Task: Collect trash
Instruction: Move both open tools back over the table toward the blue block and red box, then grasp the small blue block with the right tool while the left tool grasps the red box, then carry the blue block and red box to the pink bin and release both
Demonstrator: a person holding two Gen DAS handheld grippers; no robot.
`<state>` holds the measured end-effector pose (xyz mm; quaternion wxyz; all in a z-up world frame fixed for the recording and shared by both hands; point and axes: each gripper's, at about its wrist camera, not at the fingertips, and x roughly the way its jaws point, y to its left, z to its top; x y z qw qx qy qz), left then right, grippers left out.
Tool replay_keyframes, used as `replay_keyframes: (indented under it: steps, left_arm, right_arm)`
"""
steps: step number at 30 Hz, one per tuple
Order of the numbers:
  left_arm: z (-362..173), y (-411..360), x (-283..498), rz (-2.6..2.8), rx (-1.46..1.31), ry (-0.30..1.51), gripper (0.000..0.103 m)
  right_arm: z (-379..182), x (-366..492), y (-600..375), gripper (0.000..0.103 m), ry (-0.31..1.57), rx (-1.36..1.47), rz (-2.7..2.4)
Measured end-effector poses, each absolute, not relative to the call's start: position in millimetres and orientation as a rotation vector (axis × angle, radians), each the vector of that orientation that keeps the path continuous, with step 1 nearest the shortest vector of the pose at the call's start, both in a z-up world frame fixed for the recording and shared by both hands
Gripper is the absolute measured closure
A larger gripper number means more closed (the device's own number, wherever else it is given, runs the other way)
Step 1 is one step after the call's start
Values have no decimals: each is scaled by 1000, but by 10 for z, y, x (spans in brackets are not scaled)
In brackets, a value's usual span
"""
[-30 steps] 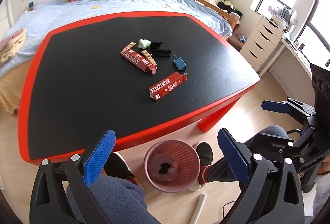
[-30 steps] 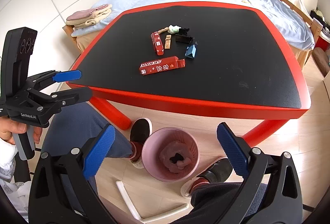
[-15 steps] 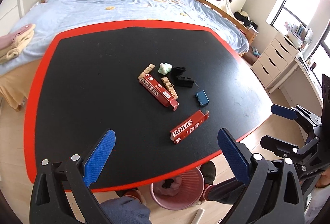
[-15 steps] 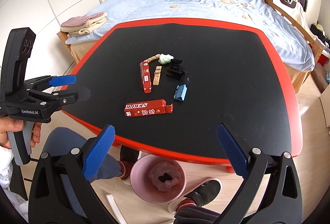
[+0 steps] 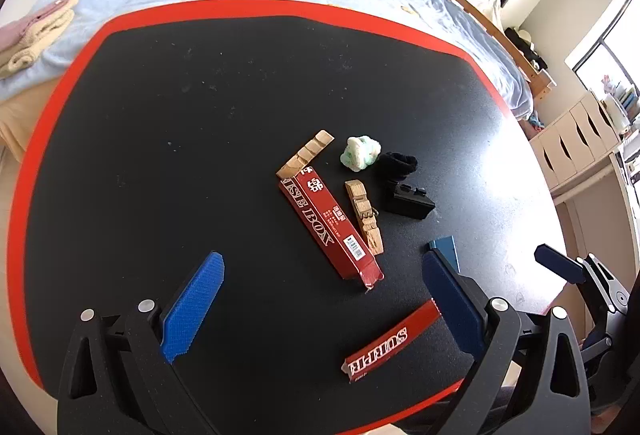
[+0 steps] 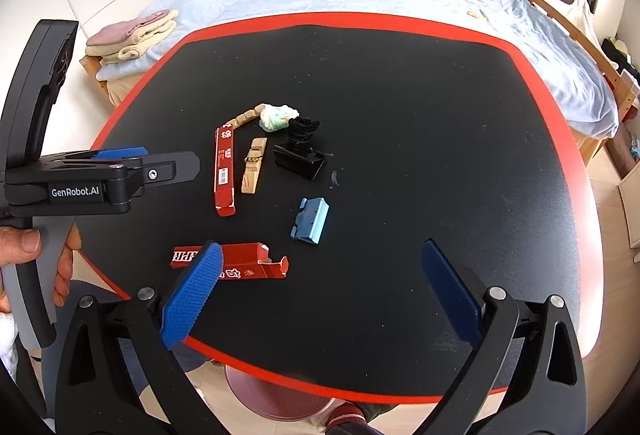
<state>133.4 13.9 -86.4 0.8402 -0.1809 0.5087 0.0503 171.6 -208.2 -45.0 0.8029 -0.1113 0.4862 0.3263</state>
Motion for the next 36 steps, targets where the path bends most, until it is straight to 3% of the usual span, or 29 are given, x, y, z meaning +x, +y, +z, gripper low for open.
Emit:
replay_keyframes:
  steps: [6, 8, 13, 17, 21, 25, 27, 36]
  left_arm:
    - [-1060, 123, 1483, 139, -367, 1104, 9]
    - [-1115, 123, 1503, 147, -355, 1112, 14]
    - [-1135, 107, 1520, 176, -285, 1093, 22]
    - [-1117, 118, 1503, 197, -227, 1085, 38]
    - [-1088, 182, 1448, 197, -209, 1080, 63]
    - [-1088, 231, 1409, 161, -190, 1082, 80]
    - [-1091, 261, 1381, 142, -192, 1084, 87]
    - [-1075, 290, 1220, 80, -196, 1070, 89]
  right_arm:
    - [-666, 1886, -1967, 5, 1069, -241, 707]
    - [-722, 1914, -1936, 6, 1076, -238, 709]
    - [-848, 1988, -1862, 21, 1089, -239, 699]
    - [-874, 1994, -1800, 30, 1072, -264, 694]
    - [-865, 1993, -1768, 54, 1052, -294, 694]
    - [-870, 1990, -1745, 68, 1049, -307, 710]
    - [-872, 1982, -1741, 83, 1052, -308, 715]
    - [-845, 1949, -1768, 83, 1052, -283, 729]
